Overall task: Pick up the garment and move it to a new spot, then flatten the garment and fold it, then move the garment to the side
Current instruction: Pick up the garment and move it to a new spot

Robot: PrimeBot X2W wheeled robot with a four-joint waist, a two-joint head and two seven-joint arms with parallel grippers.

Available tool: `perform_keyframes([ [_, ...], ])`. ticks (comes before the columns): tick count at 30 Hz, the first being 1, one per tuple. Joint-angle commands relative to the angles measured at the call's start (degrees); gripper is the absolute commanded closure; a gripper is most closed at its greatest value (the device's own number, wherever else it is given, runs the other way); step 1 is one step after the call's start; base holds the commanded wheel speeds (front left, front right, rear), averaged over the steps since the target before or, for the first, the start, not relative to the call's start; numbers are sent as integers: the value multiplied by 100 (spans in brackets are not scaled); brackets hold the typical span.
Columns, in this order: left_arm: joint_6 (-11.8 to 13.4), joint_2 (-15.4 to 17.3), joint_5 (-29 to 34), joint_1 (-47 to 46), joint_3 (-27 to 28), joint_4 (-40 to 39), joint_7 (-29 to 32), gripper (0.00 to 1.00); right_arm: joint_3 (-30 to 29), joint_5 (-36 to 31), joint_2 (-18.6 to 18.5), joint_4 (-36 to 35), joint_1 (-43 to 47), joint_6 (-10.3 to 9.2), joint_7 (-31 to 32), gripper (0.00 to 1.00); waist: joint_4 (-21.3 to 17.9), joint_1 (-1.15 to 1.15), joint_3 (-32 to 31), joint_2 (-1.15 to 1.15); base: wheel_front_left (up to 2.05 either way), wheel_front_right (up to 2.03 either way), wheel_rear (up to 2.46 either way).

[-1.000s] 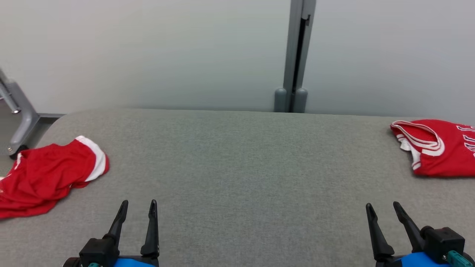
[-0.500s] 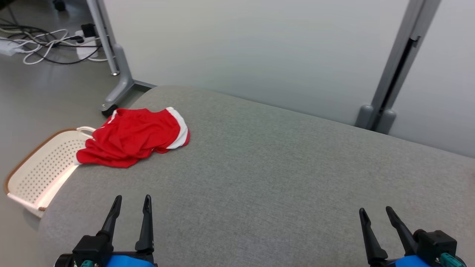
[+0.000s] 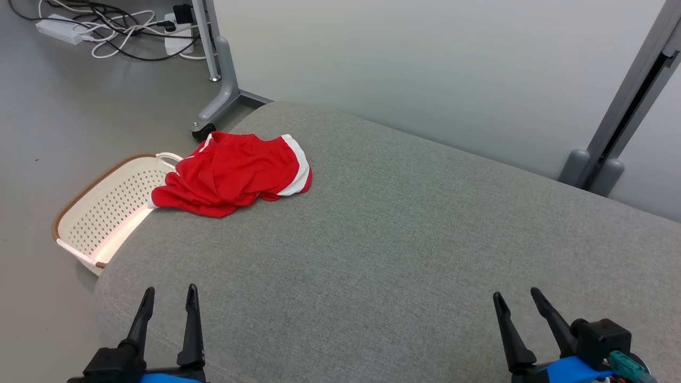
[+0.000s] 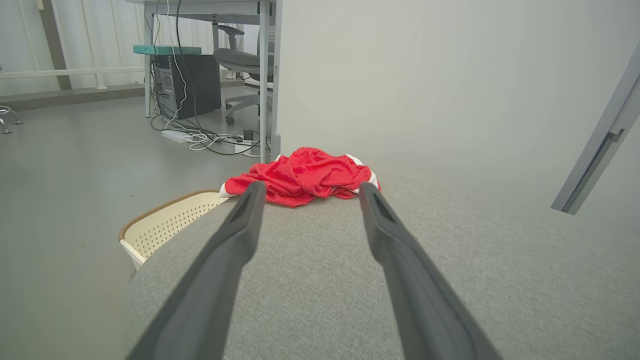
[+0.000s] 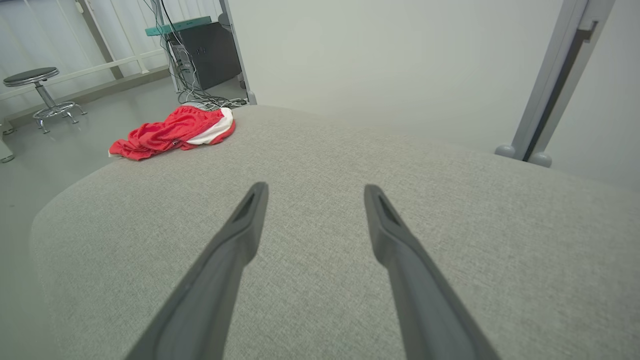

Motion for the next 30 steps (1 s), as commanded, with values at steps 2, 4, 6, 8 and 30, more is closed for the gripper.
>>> perform_keyframes([
  [2, 39, 34, -24, 61, 65, -49, -23, 0, 30, -11, -5, 32, -58, 1, -13, 0, 0, 0, 2, 0, 0, 0, 0],
  [4, 58, 38, -62, 85, 92, -82, -27, 0, 47, 4, -6, 50, -63, 1, -29, 0, 0, 0, 3, 0, 0, 0, 0],
  [6, 83, 25, -114, 78, 155, -121, -24, 0, 50, 13, -6, 61, -50, 1, -33, 0, 1, 0, 5, 0, 0, 0, 0],
  [8, 131, 46, -183, 12, 235, -189, 43, 0, 42, -6, -5, 82, -38, 1, -26, 0, 4, 0, 8, 0, 0, 0, 0],
  [30, 591, 1390, -1573, -2953, 1546, 611, 3189, 0, 220, -453, -10, -722, -508, 1, 350, 0, -1181, 0, 1511, 0, 0, 0, 0],
])
